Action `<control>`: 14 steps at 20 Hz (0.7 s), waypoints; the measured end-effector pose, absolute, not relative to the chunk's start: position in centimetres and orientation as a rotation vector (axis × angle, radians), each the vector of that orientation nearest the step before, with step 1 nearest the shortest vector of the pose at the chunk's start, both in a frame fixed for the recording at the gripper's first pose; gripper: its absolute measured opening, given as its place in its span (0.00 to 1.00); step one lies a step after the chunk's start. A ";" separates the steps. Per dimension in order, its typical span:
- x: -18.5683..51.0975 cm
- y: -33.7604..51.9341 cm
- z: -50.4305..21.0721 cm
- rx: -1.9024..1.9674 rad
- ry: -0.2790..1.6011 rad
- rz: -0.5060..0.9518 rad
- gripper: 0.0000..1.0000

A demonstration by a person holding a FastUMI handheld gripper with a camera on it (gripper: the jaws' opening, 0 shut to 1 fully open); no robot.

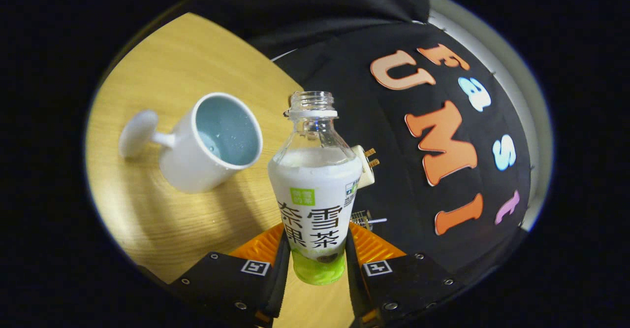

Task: Take the bottle from table, then pour the juice into the cup, finally place the bottle on the coaster

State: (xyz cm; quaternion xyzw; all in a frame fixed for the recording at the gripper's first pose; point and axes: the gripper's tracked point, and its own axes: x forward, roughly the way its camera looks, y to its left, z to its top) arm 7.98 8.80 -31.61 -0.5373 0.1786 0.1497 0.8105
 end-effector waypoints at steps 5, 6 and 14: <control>10.7 8.1 -28.7 -0.887 0.281 0.209 0.55; 11.5 7.8 -28.8 -0.829 0.275 0.192 0.55; 15.8 7.4 -30.3 -0.373 0.315 0.137 0.55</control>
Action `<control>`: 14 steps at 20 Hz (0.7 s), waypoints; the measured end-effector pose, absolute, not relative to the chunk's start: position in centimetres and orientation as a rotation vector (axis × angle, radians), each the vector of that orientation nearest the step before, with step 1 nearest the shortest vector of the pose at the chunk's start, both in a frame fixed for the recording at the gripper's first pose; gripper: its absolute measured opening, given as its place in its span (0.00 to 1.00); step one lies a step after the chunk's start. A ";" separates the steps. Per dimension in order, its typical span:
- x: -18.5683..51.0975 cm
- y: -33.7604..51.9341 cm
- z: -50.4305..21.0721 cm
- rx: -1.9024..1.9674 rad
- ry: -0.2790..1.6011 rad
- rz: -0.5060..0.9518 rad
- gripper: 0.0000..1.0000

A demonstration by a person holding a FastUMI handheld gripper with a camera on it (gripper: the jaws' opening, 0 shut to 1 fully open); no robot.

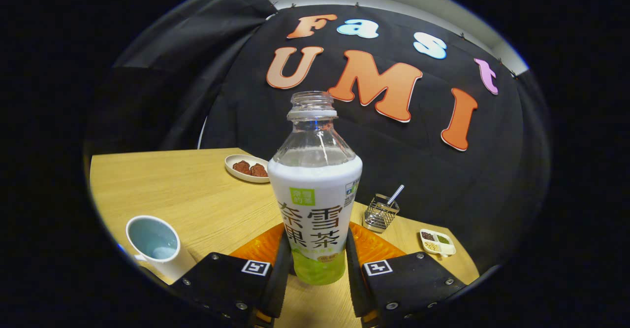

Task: Take the bottle from table, then pour the juice into the cup, finally place the bottle on the coaster

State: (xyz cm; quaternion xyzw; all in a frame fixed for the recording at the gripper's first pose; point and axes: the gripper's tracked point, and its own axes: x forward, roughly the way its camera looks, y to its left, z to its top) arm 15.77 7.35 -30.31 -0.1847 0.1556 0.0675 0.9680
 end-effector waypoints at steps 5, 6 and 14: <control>18.1 6.7 -31.4 -0.206 0.335 0.078 0.55; 18.3 6.7 -32.0 -0.185 0.344 0.073 0.55; 20.2 6.6 -36.3 -0.148 0.432 0.053 0.55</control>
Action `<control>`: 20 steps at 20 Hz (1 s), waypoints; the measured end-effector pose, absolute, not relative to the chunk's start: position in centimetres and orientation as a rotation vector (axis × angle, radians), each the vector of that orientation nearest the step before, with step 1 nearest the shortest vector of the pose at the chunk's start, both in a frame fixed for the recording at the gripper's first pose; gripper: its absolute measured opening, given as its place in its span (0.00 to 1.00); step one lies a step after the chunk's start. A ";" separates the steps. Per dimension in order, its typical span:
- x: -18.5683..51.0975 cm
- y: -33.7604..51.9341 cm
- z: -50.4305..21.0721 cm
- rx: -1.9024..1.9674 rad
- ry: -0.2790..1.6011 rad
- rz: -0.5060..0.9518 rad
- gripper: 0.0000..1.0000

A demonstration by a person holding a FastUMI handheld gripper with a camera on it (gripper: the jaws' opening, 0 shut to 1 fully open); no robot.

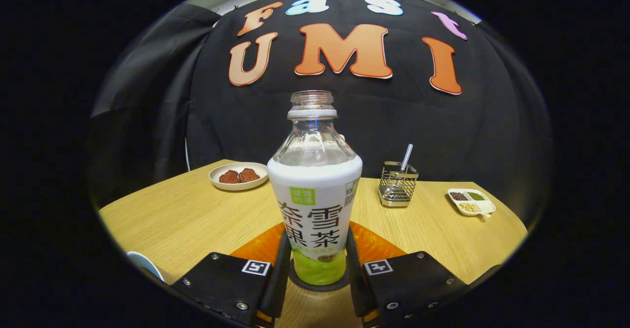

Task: Take the bottle from table, then pour the juice into the cup, finally place the bottle on the coaster

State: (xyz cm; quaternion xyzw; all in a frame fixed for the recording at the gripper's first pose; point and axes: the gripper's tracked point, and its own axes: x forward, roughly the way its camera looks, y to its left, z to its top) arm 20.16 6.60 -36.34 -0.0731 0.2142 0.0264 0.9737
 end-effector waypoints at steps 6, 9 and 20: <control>20.2 5.9 -37.3 -0.124 0.448 0.036 0.55; 20.3 5.9 -37.4 -0.128 0.443 0.042 0.58; 16.7 6.3 -33.9 -0.130 0.453 0.082 0.93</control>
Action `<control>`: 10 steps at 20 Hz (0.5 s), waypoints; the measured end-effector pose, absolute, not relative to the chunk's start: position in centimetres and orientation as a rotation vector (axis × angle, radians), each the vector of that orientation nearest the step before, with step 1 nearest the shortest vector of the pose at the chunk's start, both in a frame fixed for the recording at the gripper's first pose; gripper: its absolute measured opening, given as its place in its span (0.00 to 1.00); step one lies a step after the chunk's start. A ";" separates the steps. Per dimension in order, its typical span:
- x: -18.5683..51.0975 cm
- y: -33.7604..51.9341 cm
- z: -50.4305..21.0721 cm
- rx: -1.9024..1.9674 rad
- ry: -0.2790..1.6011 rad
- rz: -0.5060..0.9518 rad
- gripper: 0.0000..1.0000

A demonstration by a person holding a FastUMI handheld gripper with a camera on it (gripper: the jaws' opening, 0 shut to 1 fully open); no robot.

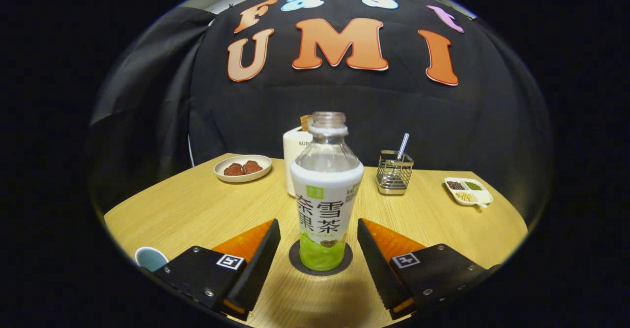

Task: Take the bottle from table, then pour the juice into the cup, finally place the bottle on the coaster

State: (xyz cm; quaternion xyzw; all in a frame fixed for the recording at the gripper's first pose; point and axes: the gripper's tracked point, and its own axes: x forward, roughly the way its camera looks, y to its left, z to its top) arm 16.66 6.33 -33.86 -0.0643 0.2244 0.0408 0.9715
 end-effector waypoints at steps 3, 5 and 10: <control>14.7 6.7 -29.7 -0.138 0.380 0.106 0.98; 13.4 6.4 -26.6 -0.146 0.329 0.095 0.97; 8.9 5.2 -20.6 -0.091 0.266 0.064 0.97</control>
